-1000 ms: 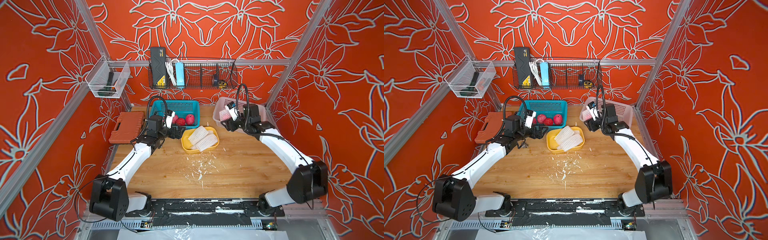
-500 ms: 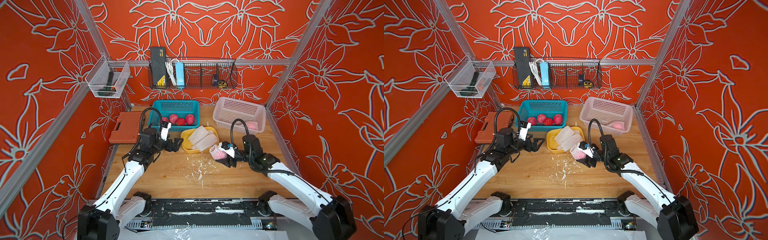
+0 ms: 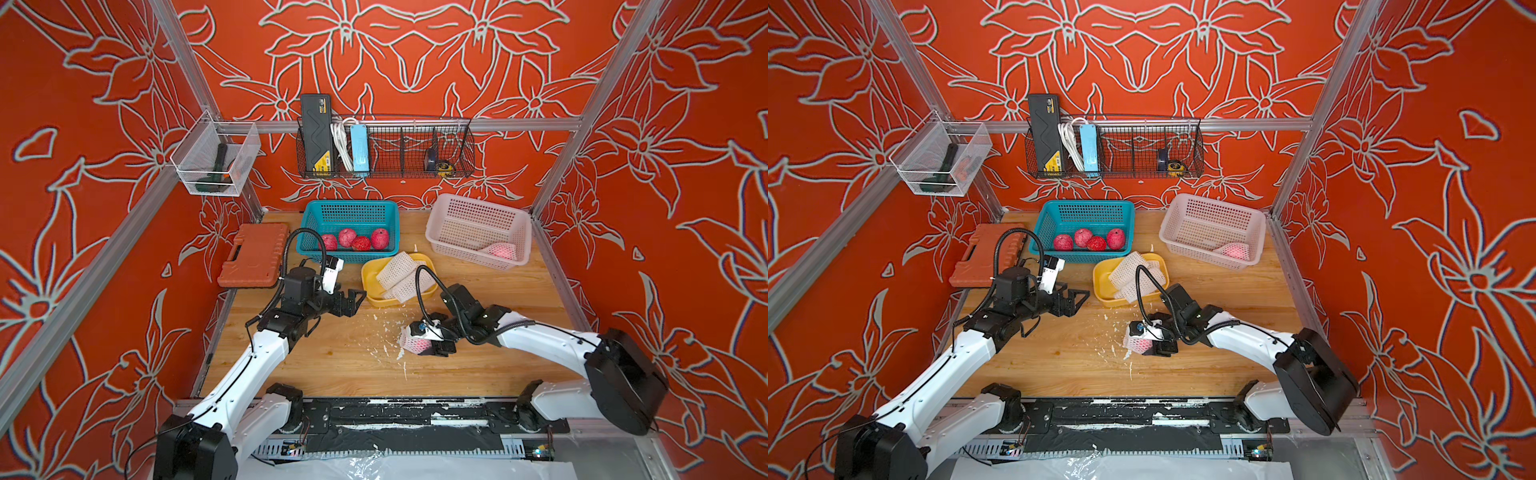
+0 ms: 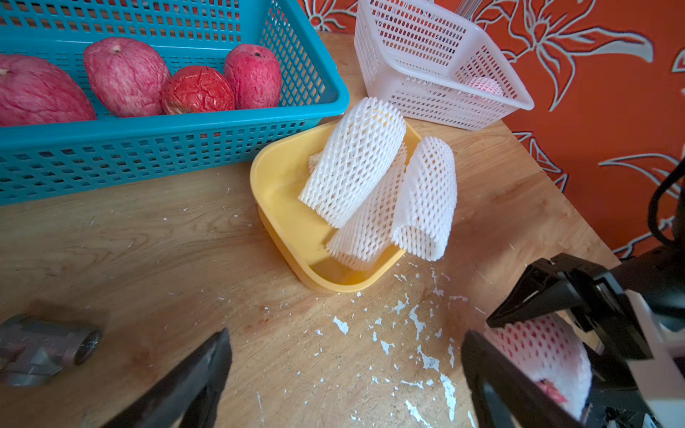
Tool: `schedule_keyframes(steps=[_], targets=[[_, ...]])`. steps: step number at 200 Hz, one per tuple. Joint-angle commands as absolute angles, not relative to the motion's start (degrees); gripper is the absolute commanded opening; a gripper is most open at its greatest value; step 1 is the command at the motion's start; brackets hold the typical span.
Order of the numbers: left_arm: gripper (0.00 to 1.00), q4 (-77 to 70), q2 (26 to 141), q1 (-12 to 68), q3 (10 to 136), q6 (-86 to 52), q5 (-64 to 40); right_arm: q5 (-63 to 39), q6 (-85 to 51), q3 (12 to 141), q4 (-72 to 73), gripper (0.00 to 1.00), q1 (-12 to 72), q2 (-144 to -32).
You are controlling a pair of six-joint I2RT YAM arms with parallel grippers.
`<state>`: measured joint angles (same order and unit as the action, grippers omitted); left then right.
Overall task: Remove foam nets from apples
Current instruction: Place the apple at the center of the board.
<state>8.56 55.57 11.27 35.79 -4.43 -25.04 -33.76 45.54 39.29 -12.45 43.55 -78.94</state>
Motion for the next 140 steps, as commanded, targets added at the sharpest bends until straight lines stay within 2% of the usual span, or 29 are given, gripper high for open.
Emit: schedule_keyframes(steps=[1, 36, 61, 78, 82, 85, 140], targets=[[0.95, 7.58, 56.18, 11.36, 35.49, -2.62, -24.45, -30.73, 51.39, 42.65, -15.39, 0.65, 44.85, -81.48], [0.95, 7.29, 57.95, 11.37, 35.59, -0.13, -24.29, -24.69, 52.47, 46.77, -16.5, 0.68, 45.55, -87.31], [0.94, 7.27, 59.2, 11.3, 35.81, 1.55, -23.82, -21.65, 53.55, 49.99, -18.94, 0.74, 45.63, -91.14], [0.94, 7.38, 59.76, 11.39, 36.25, 2.04, -23.81, -20.57, 52.58, 50.72, -19.63, 0.83, 45.64, -91.53], [0.94, 7.44, 59.94, 11.42, 36.36, 2.1, -23.87, -20.3, 52.11, 50.63, -19.61, 0.96, 45.64, -91.24], [0.94, 7.47, 59.98, 11.43, 36.46, 2.23, -23.84, -20.24, 51.84, 50.52, -19.56, 0.98, 45.62, -90.87], [0.93, 9.87, 60.65, 16.06, 38.03, 7.04, -21.86, -16.93, 51.14, 46.84, -19.27, 0.98, 45.58, -82.33]])
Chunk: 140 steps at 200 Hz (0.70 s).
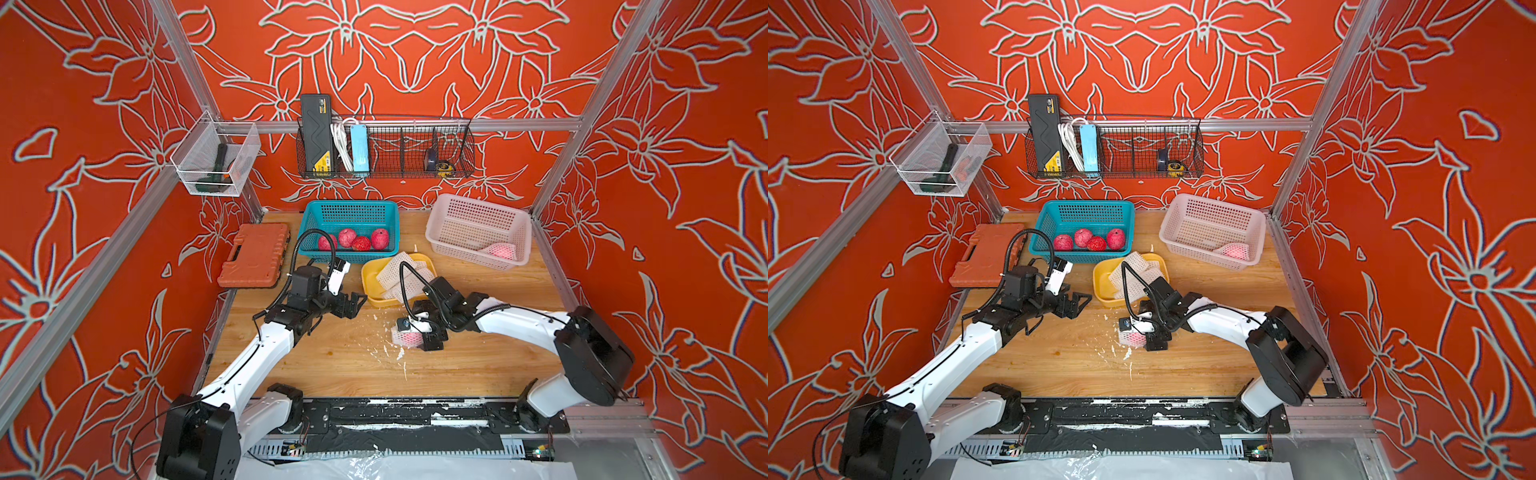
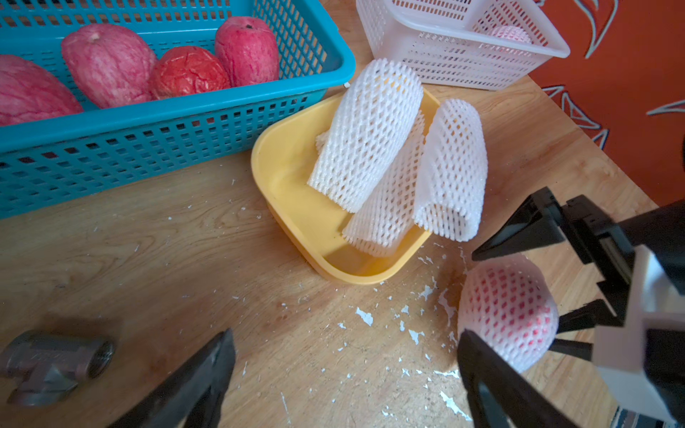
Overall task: Remove foam nets from apples
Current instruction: Place the apple at the center of the board, then remove the foam net from the apple.
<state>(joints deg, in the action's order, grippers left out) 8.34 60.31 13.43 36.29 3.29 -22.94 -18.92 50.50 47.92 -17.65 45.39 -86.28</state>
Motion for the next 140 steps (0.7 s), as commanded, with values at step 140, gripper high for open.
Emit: schedule_keyframes(steps=[140], targets=[[0.97, 20.73, 70.37, 41.38, 46.42, 19.39, -17.99, -3.24, 24.5, 39.12, -13.48, 0.98, 24.92, -50.64]])
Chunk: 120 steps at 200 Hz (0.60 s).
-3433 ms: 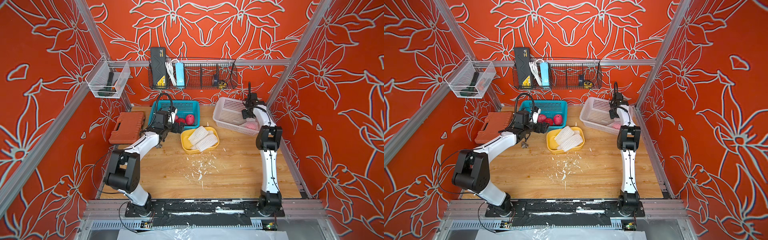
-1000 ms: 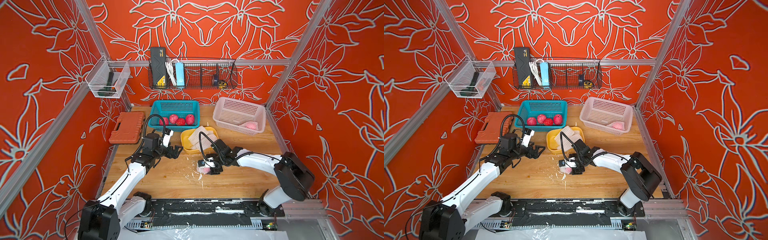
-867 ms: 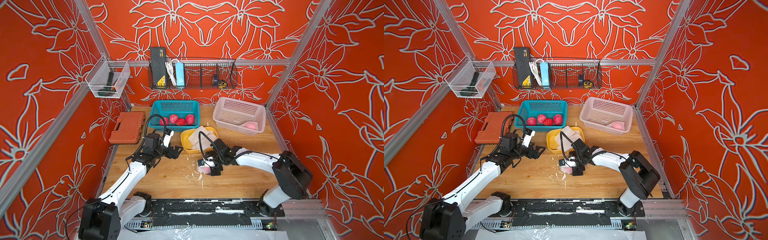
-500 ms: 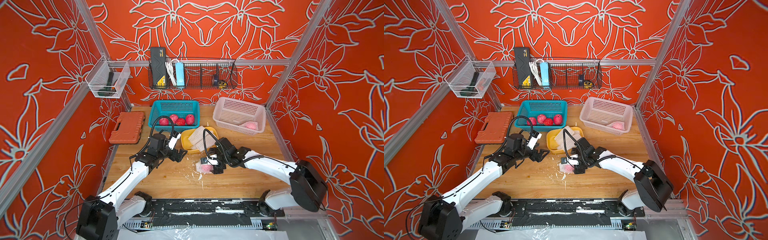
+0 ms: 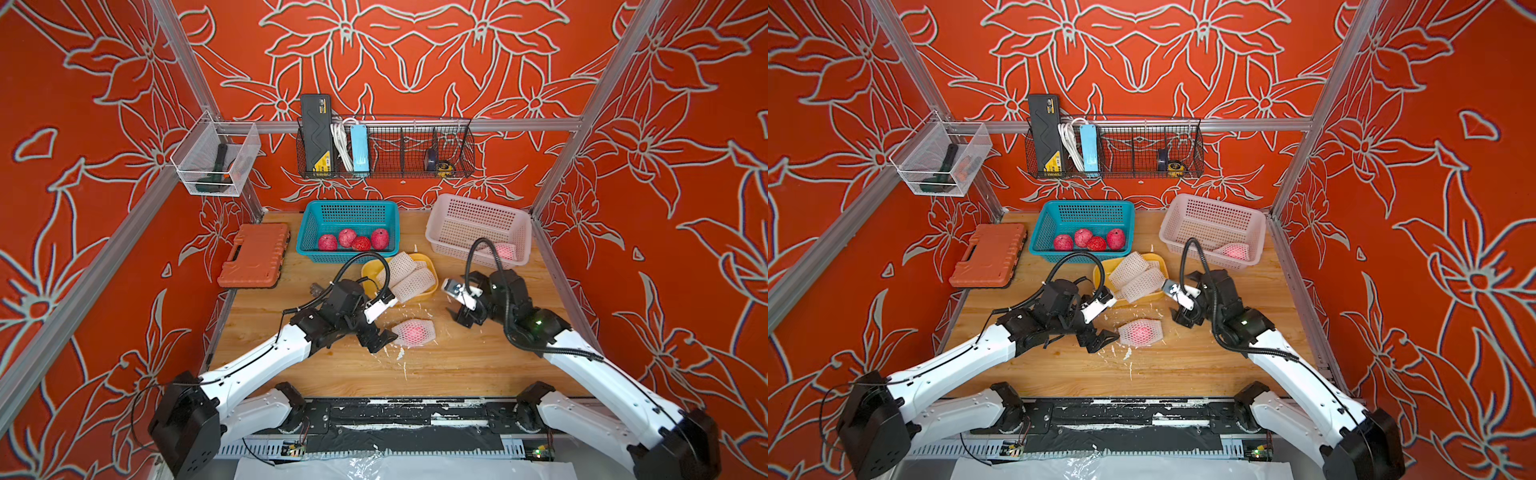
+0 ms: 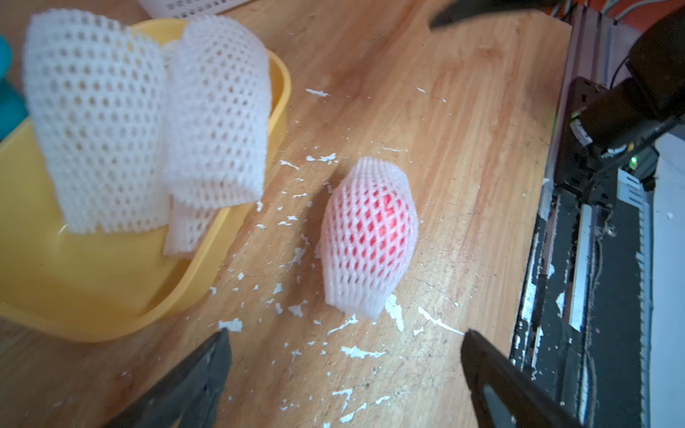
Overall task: Remove foam nets from apples
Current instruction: Remove the foam net from the apple.
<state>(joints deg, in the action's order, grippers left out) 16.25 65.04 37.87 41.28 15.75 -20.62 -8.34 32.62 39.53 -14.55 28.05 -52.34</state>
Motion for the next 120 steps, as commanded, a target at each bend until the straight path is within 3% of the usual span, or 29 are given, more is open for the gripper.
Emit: schedule_keyframes(steps=[1, 60, 120], targets=[[0.97, 20.96, 70.69, 41.61, 46.67, 19.45, -17.83, -3.02, 24.34, 39.21, -13.51, 0.98, 24.77, -50.68], [0.97, 30.97, 91.99, 50.98, 64.23, 21.18, -11.46, 2.44, 12.83, 42.61, -14.74, 0.98, 17.47, -54.87], [0.97, 33.29, 107.5, 54.63, 76.48, 21.47, -4.74, 6.37, 9.93, 42.74, -14.42, 0.98, 12.7, -52.92]])
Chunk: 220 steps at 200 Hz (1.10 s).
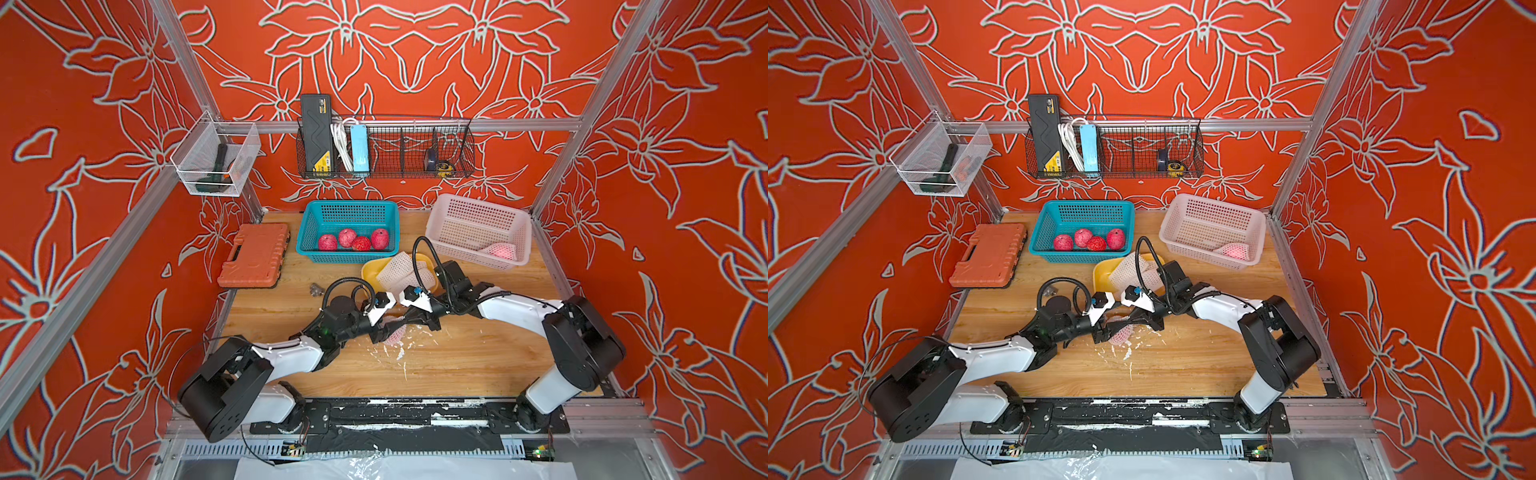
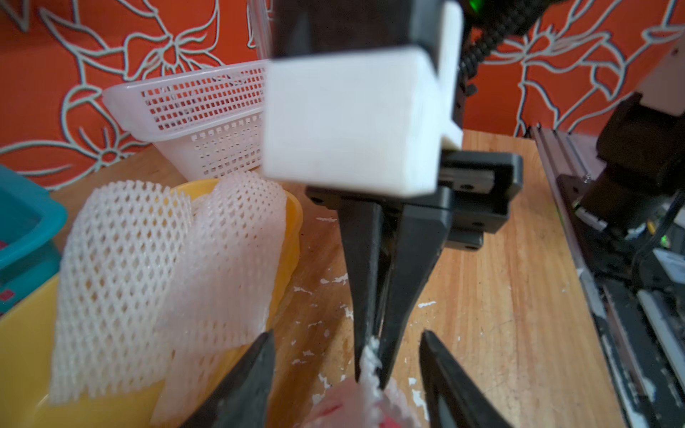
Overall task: Remove foam nets from apples
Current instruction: Remove the foam net from the apple.
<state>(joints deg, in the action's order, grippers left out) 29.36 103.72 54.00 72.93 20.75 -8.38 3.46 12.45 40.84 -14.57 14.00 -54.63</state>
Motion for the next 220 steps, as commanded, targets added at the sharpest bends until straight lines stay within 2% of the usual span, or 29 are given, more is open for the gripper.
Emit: schedule_keyframes(steps=[1, 26, 66, 106, 131, 220], targets=[[0.97, 33.26, 107.63, 54.65, 76.6, 21.41, -4.61, 6.35, 9.93, 42.73, -14.42, 0.98, 12.64, -52.87], [0.97, 33.67, 110.44, 55.06, 79.68, 20.48, -2.16, 5.6, 10.2, 42.11, -13.75, 0.98, 11.96, -52.12], [0.97, 32.37, 109.65, 54.81, 77.86, 20.01, 2.4, 3.85, 10.07, 41.85, -13.14, 0.98, 11.8, -53.13], [0.97, 29.55, 105.55, 54.43, 74.9, 23.16, 0.79, 3.24, 9.67, 41.66, -12.84, 0.98, 11.78, -53.37], [0.97, 30.55, 106.88, 54.5, 76.23, 25.89, 1.54, 2.91, 9.4, 41.93, -12.85, 0.98, 11.78, -53.44], [0.77, 26.91, 110.77, 55.6, 78.24, 25.07, 1.02, 1.91, 8.37, 41.66, -12.63, 0.98, 11.86, -54.49]])
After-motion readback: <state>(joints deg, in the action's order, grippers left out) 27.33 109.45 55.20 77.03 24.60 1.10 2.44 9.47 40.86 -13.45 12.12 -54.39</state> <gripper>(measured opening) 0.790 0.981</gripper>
